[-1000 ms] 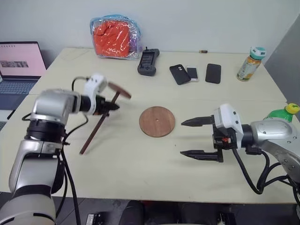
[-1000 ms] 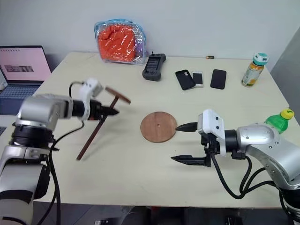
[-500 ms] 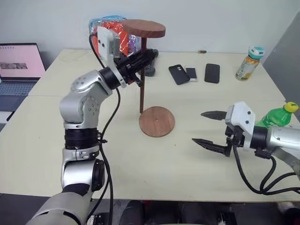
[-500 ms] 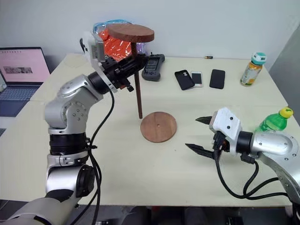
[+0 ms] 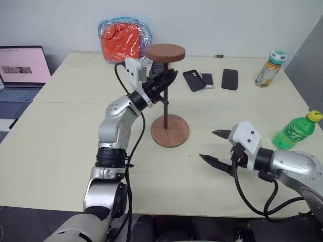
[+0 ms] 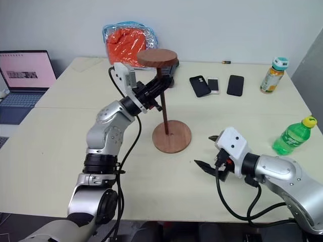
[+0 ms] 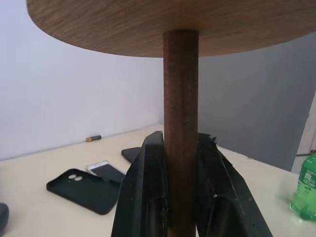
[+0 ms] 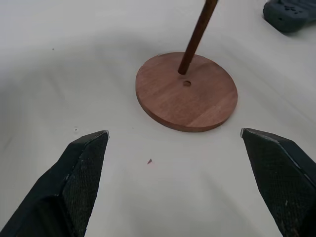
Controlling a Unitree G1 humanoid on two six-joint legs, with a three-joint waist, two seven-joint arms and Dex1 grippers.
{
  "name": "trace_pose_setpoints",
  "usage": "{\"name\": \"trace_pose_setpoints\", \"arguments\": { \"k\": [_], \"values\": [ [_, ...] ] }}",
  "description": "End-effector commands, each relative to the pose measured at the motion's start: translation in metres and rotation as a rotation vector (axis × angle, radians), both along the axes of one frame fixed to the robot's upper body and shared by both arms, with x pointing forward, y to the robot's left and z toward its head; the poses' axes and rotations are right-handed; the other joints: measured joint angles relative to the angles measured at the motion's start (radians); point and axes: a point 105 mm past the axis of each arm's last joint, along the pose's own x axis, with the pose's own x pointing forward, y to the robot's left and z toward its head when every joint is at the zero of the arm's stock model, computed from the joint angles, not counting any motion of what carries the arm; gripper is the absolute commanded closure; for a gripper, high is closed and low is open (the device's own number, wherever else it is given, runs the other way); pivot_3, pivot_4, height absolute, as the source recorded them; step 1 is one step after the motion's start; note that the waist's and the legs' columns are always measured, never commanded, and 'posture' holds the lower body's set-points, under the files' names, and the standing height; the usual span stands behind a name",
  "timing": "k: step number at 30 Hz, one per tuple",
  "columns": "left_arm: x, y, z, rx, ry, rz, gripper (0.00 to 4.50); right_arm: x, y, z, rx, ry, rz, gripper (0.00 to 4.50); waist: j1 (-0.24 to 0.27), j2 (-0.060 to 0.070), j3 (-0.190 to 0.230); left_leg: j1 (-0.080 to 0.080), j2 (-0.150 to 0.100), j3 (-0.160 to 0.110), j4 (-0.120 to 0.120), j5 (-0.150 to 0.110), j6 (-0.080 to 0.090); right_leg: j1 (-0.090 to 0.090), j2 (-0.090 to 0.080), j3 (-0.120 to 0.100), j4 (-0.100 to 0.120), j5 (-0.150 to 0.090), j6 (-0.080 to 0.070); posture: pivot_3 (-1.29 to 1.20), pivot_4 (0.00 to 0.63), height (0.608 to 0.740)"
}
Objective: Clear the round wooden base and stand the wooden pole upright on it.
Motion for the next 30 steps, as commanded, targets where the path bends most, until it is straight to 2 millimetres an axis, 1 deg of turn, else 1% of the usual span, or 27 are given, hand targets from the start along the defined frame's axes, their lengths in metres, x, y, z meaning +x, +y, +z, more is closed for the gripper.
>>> {"name": "trace_pose_setpoints", "arguments": {
  "k": [1, 12, 16, 25, 30],
  "values": [
    [-0.002, -0.003, 0.014, -0.014, -0.070, 0.002, 4.22, 0.000, 0.003, 0.008, -0.005, -0.053, -0.003, 0.00, 0.000, 0.000, 0.000, 0.000, 0.000, 0.000, 0.000, 0.000, 0.000, 0.000, 0.000, 0.000, 0.000, 0.000, 0.000, 0.00, 0.150, 0.740],
    [0.001, -0.008, 0.003, -0.029, -0.057, -0.002, 4.22, 0.001, 0.004, 0.006, -0.013, -0.054, -0.010, 0.00, -0.001, 0.000, 0.000, 0.000, 0.000, 0.000, 0.000, 0.000, 0.000, 0.000, 0.000, 0.000, 0.000, 0.000, 0.000, 0.00, 0.150, 0.740],
    [-0.002, -0.009, -0.001, -0.014, -0.055, -0.018, 4.22, 0.002, 0.004, 0.007, -0.014, -0.054, -0.011, 0.00, -0.001, 0.000, 0.000, 0.000, 0.000, 0.000, 0.000, 0.000, 0.000, 0.000, 0.000, 0.000, 0.000, 0.000, 0.000, 0.00, 0.150, 0.740],
    [-0.002, -0.005, -0.010, 0.006, -0.044, -0.009, 4.22, 0.002, 0.004, 0.008, -0.012, -0.052, -0.016, 0.00, -0.001, 0.000, 0.000, 0.000, 0.000, 0.000, 0.000, 0.000, 0.000, 0.000, 0.000, 0.000, 0.000, 0.000, 0.000, 0.00, 0.150, 0.740],
    [-0.001, 0.001, -0.013, 0.010, -0.038, 0.016, 4.22, 0.002, 0.004, 0.008, -0.010, -0.051, -0.019, 0.00, -0.001, 0.000, 0.000, 0.001, 0.000, 0.000, 0.000, 0.000, 0.001, 0.001, 0.000, 0.000, 0.000, 0.000, 0.000, 0.00, 0.150, 0.740]
  ]
}}
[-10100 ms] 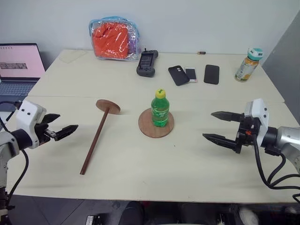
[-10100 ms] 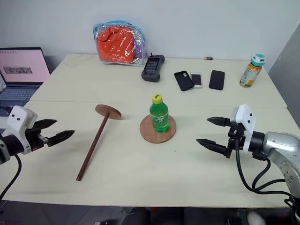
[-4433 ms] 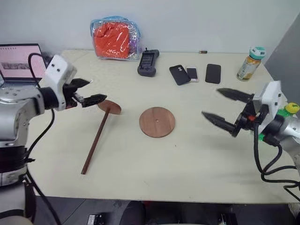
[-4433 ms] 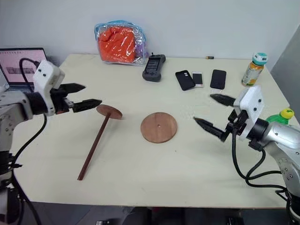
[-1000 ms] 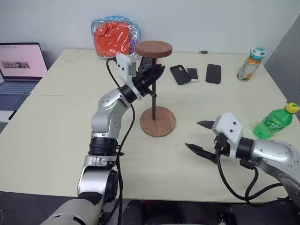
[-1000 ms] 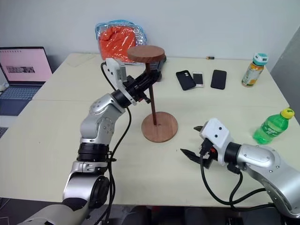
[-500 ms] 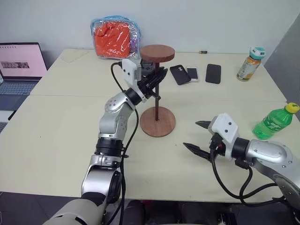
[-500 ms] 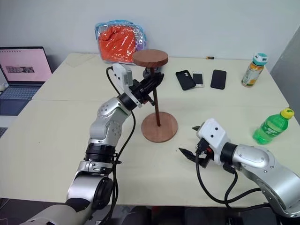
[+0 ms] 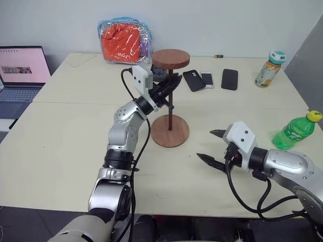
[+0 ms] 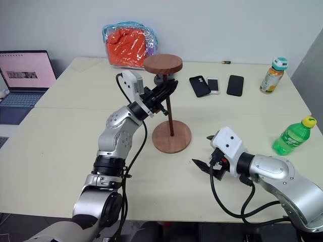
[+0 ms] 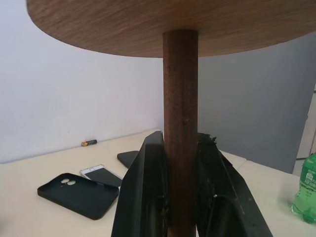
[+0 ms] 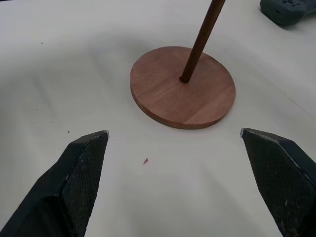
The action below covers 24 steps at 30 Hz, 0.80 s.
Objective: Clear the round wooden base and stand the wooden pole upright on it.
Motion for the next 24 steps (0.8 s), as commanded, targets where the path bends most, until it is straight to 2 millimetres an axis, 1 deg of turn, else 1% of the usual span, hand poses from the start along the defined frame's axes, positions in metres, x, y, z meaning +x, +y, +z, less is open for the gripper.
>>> {"name": "trace_pose_setpoints", "arguments": {
  "k": [1, 9, 16, 20, 22, 24],
  "values": [
    [0.000, 0.007, -0.004, 0.022, -0.004, 0.027, 4.22, -0.002, 0.001, 0.010, 0.005, -0.048, 0.003, 0.00, 0.000, 0.000, 0.000, 0.000, 0.000, 0.000, 0.000, 0.000, 0.000, 0.000, 0.000, 0.000, 0.000, 0.000, 0.000, 0.00, 0.150, 0.740],
    [0.001, 0.010, -0.007, 0.025, 0.003, 0.040, 4.22, -0.001, 0.000, 0.009, 0.000, -0.049, -0.004, 0.00, 0.000, 0.000, 0.000, 0.001, 0.000, 0.000, 0.000, -0.001, 0.001, 0.000, 0.001, 0.000, 0.000, 0.000, 0.000, 0.00, 0.150, 0.740],
    [-0.004, 0.009, -0.016, 0.048, 0.008, 0.038, 4.22, -0.002, -0.001, 0.007, -0.002, -0.046, -0.008, 0.00, -0.001, 0.000, 0.000, 0.001, 0.001, 0.000, 0.000, -0.001, 0.001, 0.001, 0.001, 0.000, 0.000, 0.000, 0.000, 0.00, 0.150, 0.740],
    [-0.004, 0.012, -0.025, 0.058, 0.029, 0.065, 4.22, -0.003, 0.000, 0.006, 0.008, -0.035, -0.013, 0.00, -0.001, 0.000, -0.001, 0.002, 0.001, 0.000, 0.000, -0.001, 0.001, 0.001, 0.001, 0.000, 0.000, 0.000, 0.000, 0.00, 0.150, 0.740],
    [-0.003, 0.016, -0.031, 0.074, 0.039, 0.084, 4.22, -0.002, -0.002, 0.003, 0.020, -0.011, -0.048, 0.00, -0.001, 0.000, -0.002, 0.002, 0.001, 0.000, 0.000, -0.001, 0.001, 0.001, 0.001, 0.000, 0.000, 0.000, 0.000, 0.00, 0.150, 0.740],
    [-0.004, 0.016, -0.035, 0.089, 0.040, 0.084, 4.22, -0.001, -0.003, 0.003, 0.028, -0.001, -0.065, 0.00, -0.001, 0.000, -0.003, 0.003, 0.002, 0.000, 0.000, -0.001, 0.001, 0.002, 0.002, 0.000, 0.000, 0.000, 0.000, 0.00, 0.150, 0.740]
  ]
}}
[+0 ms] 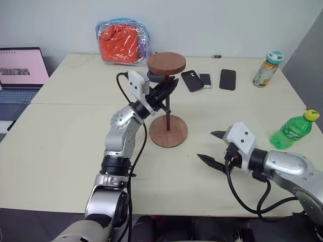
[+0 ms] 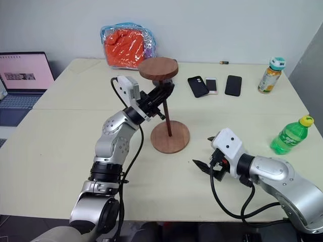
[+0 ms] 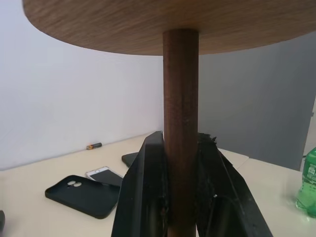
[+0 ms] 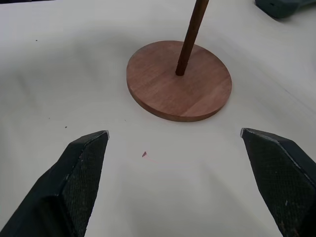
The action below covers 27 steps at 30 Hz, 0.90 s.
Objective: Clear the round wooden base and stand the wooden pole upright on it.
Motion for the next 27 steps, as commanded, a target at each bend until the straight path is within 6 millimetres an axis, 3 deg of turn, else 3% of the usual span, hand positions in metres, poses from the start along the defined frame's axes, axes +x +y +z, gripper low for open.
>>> {"name": "trace_pose_setpoints", "arguments": {
  "k": [1, 8, 13, 17, 24, 27],
  "values": [
    [0.003, 0.006, -0.028, 0.084, 0.068, 0.039, 4.22, -0.002, 0.000, 0.009, 0.014, -0.028, -0.023, 0.00, 0.000, 0.000, -0.001, 0.000, 0.000, 0.000, 0.000, 0.000, 0.000, 0.000, 0.000, 0.000, 0.000, 0.000, 0.000, 0.00, 0.150, 0.740],
    [0.007, 0.010, -0.049, 0.142, 0.104, 0.080, 4.22, -0.002, 0.002, 0.008, 0.012, -0.015, -0.021, 0.00, -0.001, 0.000, -0.005, 0.003, 0.000, 0.000, 0.000, 0.000, 0.000, 0.002, 0.001, 0.000, 0.000, 0.000, 0.000, 0.00, 0.150, 0.740],
    [0.010, 0.015, -0.068, 0.197, 0.162, 0.117, 4.22, -0.001, 0.001, 0.007, 0.008, -0.008, -0.027, 0.00, -0.005, 0.000, -0.008, 0.019, 0.000, 0.001, -0.005, -0.002, 0.003, 0.017, 0.002, 0.001, -0.004, 0.000, 0.000, 0.00, 0.150, 0.740],
    [0.015, 0.024, -0.074, 0.175, 0.195, 0.163, 4.22, 0.000, 0.001, 0.008, 0.005, -0.009, -0.033, 0.00, -0.006, 0.000, -0.014, 0.020, 0.001, 0.001, -0.007, -0.002, 0.003, 0.017, 0.003, 0.002, -0.004, 0.000, 0.000, 0.00, 0.150, 0.740],
    [0.009, 0.042, -0.091, 0.153, 0.243, 0.223, 4.22, 0.001, 0.000, 0.010, 0.002, -0.017, -0.042, 0.00, -0.008, 0.001, -0.029, 0.024, 0.003, 0.003, -0.013, -0.002, 0.003, 0.020, 0.005, 0.003, -0.005, 0.000, 0.000, 0.00, 0.150, 0.740],
    [0.005, 0.043, -0.099, 0.178, 0.258, 0.225, 4.22, 0.002, 0.000, 0.010, 0.001, -0.018, -0.044, 0.00, -0.010, 0.003, -0.030, 0.035, 0.003, 0.004, -0.017, -0.002, 0.003, 0.030, 0.006, 0.003, -0.008, -0.001, 0.000, 0.00, 0.150, 0.740]
  ]
}}
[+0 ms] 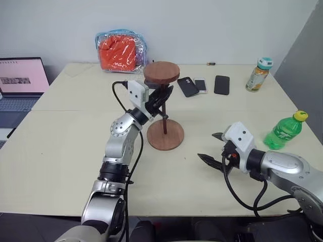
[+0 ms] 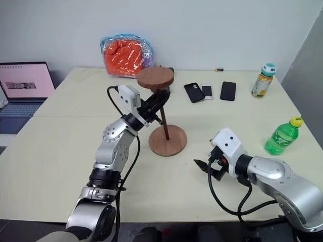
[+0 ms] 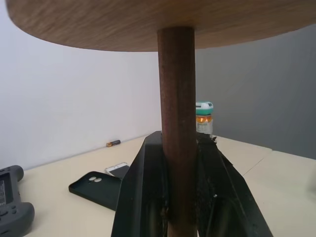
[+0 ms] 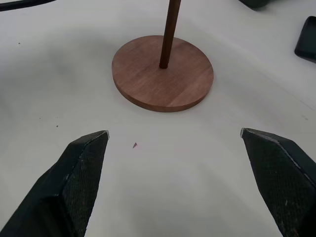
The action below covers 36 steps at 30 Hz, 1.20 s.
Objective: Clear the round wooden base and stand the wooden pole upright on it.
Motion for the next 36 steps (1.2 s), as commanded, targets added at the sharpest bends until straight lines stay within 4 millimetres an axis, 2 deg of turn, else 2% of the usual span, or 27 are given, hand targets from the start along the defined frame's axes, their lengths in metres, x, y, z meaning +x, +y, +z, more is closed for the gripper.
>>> {"name": "trace_pose_setpoints", "arguments": {
  "k": [1, 7, 20, 22, 23, 26, 27, 29, 31, 35, 36],
  "values": [
    [0.001, 0.026, -0.069, 0.125, 0.221, 0.099, 4.22, -0.001, 0.001, 0.014, 0.002, -0.067, 0.004, 0.00, -0.002, 0.003, -0.003, 0.003, 0.001, -0.001, -0.001, 0.000, 0.000, 0.004, 0.001, 0.000, -0.004, -0.001, 0.001, 0.00, 0.150, 0.740],
    [-0.003, 0.020, -0.081, 0.187, 0.255, 0.085, 4.22, 0.000, 0.001, 0.014, 0.002, -0.066, 0.003, 0.00, -0.003, 0.005, -0.004, 0.003, 0.001, -0.002, -0.001, 0.000, 0.000, 0.006, 0.001, 0.001, -0.006, -0.003, 0.004, 0.00, 0.150, 0.740],
    [0.003, 0.021, -0.063, 0.168, 0.214, 0.102, 4.22, 0.001, 0.002, 0.015, 0.006, -0.078, 0.012, 0.00, -0.003, 0.005, -0.004, 0.002, 0.001, -0.003, -0.003, 0.000, 0.000, 0.006, 0.001, 0.001, -0.011, -0.003, 0.005, 0.00, 0.150, 0.740],
    [0.003, 0.022, -0.058, 0.180, 0.189, 0.102, 3.52, 0.001, 0.002, 0.016, 0.006, -0.080, 0.013, 0.00, -0.003, 0.005, -0.004, 0.002, 0.001, -0.002, -0.004, 0.000, 0.000, 0.006, 0.001, 0.001, -0.011, -0.003, 0.005, 0.00, 0.150, 0.740],
    [0.001, 0.020, -0.055, 0.193, 0.173, 0.084, 3.45, 0.001, 0.002, 0.016, 0.005, -0.081, 0.013, 0.00, -0.004, 0.006, -0.003, 0.002, 0.001, -0.003, -0.004, 0.000, 0.000, 0.006, 0.001, 0.001, -0.011, -0.003, 0.005, 0.00, 0.150, 0.740],
    [-0.005, 0.012, -0.050, 0.232, 0.127, 0.021, 2.83, 0.000, 0.000, 0.015, 0.003, -0.080, 0.012, 0.00, -0.007, 0.005, 0.008, 0.001, 0.001, -0.001, -0.008, 0.000, 0.000, 0.000, 0.001, 0.001, -0.012, -0.003, 0.005, 0.00, 0.150, 0.740],
    [-0.006, 0.011, -0.049, 0.238, 0.120, 0.013, 2.64, 0.000, 0.000, 0.015, 0.002, -0.079, 0.012, 0.00, -0.001, 0.004, 0.010, -0.004, 0.001, -0.002, -0.007, 0.000, -0.001, -0.004, 0.001, 0.001, -0.012, -0.003, 0.004, 0.00, 0.150, 0.740],
    [-0.011, 0.007, -0.049, 0.257, 0.106, -0.024, 2.28, -0.001, -0.001, 0.015, 0.000, -0.077, 0.011, 0.00, 0.010, 0.002, 0.011, -0.026, 0.002, -0.004, 0.000, 0.003, -0.006, -0.022, 0.001, -0.003, -0.009, 0.001, -0.001, 0.00, 0.150, 0.740],
    [-0.014, 0.003, -0.049, 0.274, 0.094, -0.057, 1.86, -0.001, -0.002, 0.014, -0.002, -0.076, 0.009, 0.00, 0.023, 0.002, 0.011, -0.037, 0.001, -0.004, 0.001, 0.003, -0.007, -0.031, -0.002, -0.004, -0.010, 0.001, -0.001, 0.00, 0.150, 0.740],
    [-0.022, -0.005, -0.045, 0.316, 0.048, -0.108, 1.05, -0.001, -0.003, 0.014, -0.004, -0.075, 0.006, 0.00, 0.035, 0.001, 0.011, -0.040, 0.000, -0.003, 0.001, 0.003, -0.006, -0.032, -0.007, -0.003, -0.013, 0.001, -0.001, 0.00, 0.150, 0.740],
    [-0.022, -0.006, -0.045, 0.319, 0.046, -0.116, 1.05, -0.001, -0.003, 0.014, -0.005, -0.075, 0.007, 0.00, 0.036, 0.001, 0.012, -0.040, -0.001, -0.003, 0.001, 0.003, -0.006, -0.032, -0.009, -0.004, -0.013, 0.001, -0.001, 0.00, 0.150, 0.740]
  ]
}}
